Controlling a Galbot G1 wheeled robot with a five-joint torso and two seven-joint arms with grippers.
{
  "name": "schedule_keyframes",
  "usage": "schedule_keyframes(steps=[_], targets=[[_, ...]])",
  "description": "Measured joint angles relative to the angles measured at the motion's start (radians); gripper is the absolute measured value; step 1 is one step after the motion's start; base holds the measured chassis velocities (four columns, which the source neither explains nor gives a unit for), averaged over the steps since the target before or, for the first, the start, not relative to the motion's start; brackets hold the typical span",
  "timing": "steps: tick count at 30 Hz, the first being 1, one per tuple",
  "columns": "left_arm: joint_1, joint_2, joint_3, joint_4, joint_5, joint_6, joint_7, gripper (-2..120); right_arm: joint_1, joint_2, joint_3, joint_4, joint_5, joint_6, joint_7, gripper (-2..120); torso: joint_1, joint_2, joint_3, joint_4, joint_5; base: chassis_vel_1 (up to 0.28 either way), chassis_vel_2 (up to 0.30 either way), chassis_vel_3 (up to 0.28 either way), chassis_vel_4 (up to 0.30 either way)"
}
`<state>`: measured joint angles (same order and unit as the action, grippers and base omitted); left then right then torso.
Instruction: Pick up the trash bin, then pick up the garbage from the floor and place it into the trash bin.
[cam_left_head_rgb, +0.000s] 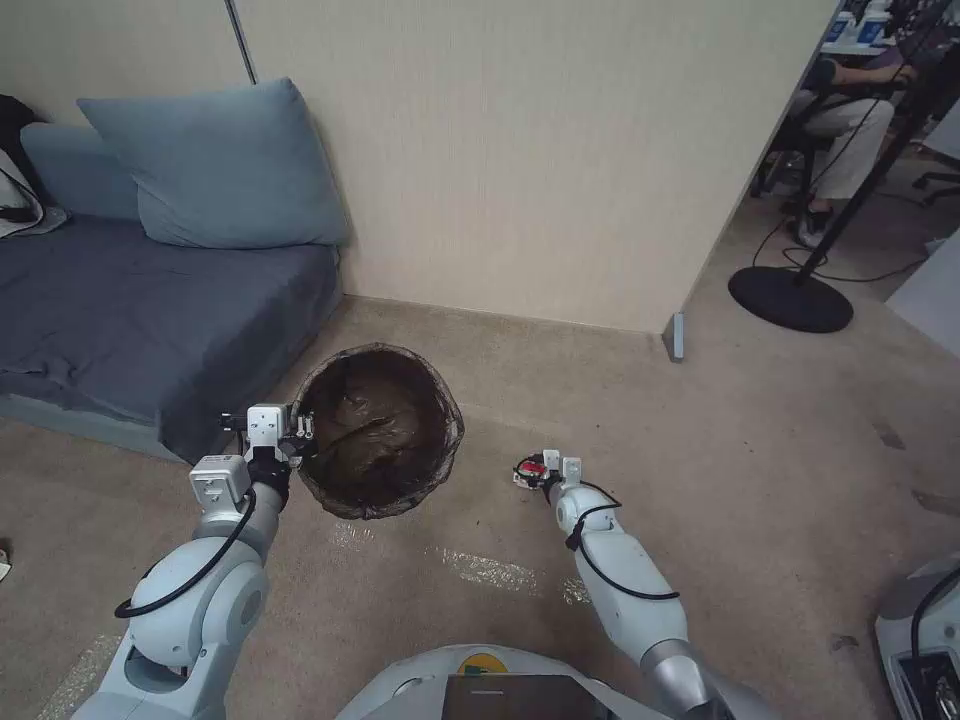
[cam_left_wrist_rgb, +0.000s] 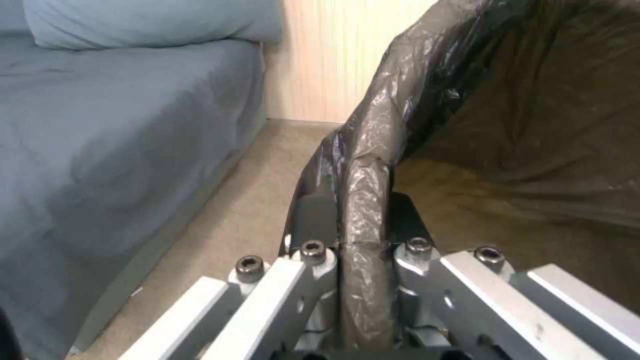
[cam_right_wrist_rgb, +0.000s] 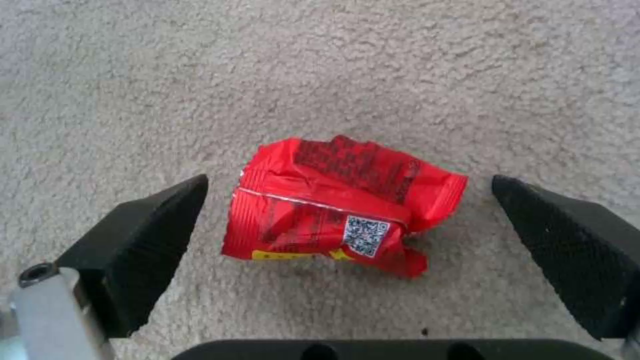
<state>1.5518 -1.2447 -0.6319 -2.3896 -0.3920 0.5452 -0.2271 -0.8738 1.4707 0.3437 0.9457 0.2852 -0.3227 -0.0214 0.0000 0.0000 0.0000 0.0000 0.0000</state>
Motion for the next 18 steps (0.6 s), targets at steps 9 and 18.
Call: schedule_keyframes(steps=[9, 18], targets=[[-0.003, -0.001, 0.0, 0.0, 0.0, 0.0, 0.0, 4, 0.0, 0.003, -0.003, -0.002, -0.005, 0.001, 0.001, 88, 0.0, 0.0, 0.0, -0.0003, -0.0004, 0.0, 0.0, 0.0, 0.0], [-0.004, -0.001, 0.0, 0.001, 0.0, 0.0, 0.0, 4, -0.007, 0.002, -0.003, 0.007, -0.004, 0.005, 0.005, 55, 0.0, 0.0, 0.0, 0.0002, 0.0001, 0.0, 0.0, 0.0, 0.0]])
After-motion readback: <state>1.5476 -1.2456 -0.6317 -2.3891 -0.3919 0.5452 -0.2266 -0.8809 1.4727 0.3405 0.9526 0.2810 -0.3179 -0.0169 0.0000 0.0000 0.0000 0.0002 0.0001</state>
